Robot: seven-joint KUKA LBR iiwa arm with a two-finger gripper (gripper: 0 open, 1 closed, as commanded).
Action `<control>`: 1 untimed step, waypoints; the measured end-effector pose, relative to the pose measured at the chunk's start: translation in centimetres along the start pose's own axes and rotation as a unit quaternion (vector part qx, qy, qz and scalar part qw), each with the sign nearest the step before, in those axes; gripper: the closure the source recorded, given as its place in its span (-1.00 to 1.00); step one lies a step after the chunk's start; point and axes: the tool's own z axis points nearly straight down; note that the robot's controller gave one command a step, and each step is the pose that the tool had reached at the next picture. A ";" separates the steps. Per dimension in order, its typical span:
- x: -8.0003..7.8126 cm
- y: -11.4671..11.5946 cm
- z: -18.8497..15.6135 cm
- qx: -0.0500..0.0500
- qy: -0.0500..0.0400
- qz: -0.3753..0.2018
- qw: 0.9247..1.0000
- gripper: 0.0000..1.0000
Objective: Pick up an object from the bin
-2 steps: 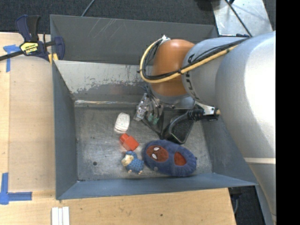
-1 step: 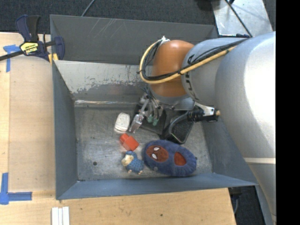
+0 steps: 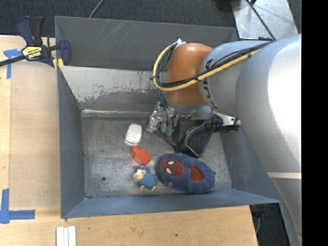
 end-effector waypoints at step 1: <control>0.2 0.0 0.2 0.001 0.004 0.000 1.000 -1.00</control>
Offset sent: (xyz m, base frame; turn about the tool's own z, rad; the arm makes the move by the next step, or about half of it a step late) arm 0.0000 0.0000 0.0000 0.0000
